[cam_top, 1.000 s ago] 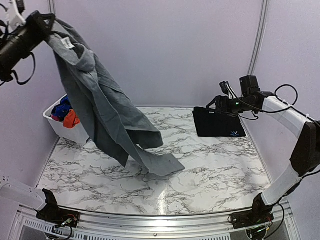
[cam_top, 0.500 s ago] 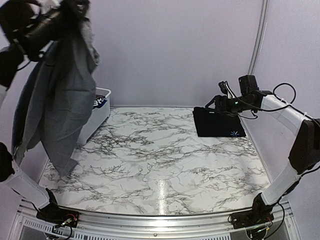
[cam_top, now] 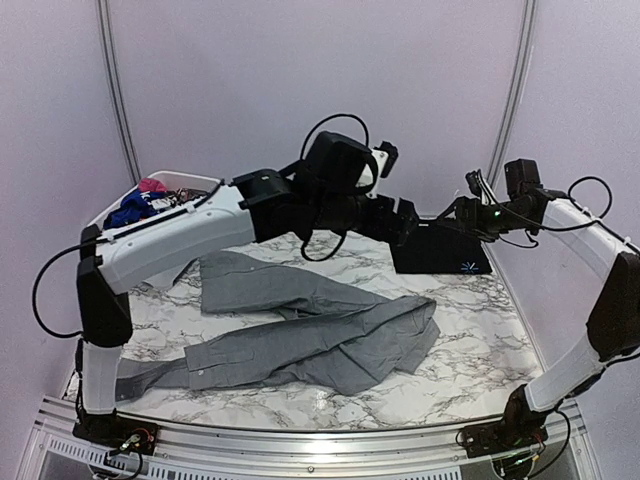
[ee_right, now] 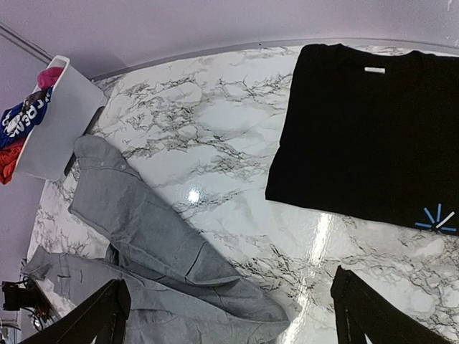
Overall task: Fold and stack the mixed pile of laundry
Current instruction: Place the crumpled shirt at the center of the board, then adjust the crumpled shirt at the center of the board.
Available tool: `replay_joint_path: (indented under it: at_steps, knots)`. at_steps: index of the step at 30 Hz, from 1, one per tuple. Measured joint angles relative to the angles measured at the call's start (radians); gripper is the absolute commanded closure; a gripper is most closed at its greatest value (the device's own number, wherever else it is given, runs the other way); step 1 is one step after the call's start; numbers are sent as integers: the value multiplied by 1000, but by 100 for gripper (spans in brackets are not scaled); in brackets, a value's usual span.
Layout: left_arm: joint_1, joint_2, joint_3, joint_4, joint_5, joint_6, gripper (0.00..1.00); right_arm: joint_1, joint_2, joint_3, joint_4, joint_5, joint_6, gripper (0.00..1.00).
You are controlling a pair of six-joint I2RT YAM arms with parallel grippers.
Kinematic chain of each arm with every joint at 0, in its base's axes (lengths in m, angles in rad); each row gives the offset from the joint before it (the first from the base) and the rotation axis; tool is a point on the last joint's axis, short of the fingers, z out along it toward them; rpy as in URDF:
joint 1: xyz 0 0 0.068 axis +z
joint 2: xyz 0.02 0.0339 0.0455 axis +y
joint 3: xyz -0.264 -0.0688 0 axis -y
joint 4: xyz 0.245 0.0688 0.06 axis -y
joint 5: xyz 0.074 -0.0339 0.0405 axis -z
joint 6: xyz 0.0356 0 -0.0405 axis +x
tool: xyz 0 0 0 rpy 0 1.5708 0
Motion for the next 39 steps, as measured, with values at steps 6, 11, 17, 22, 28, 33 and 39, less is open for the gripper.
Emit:
replay_joint_path:
  at_steps: [6,11,17,22,28,33,39]
  knots:
    - [187,-428,-396,29,-24,-45,1,68,-5,-26,-16,13,-16,9]
    - [288,-704,-731,2,-51,-101,1,281,-5,-82,-20,33,-18,12]
    - [287,-759,-1099,-143,-14,-196,6,557,-3,-200,-21,66,32,18]
    - [307,-790,-1273,-260,-17,-299,5,737,11,-278,10,76,115,21]
    - [369,-768,-1313,-308,-61,-386,3,848,159,-275,35,116,167,23]
    - [402,-669,-1313,-309,-89,-426,6,885,276,-209,23,173,180,22]
    - [407,-566,-1326,-282,-82,-455,25,974,382,-93,13,231,172,24]
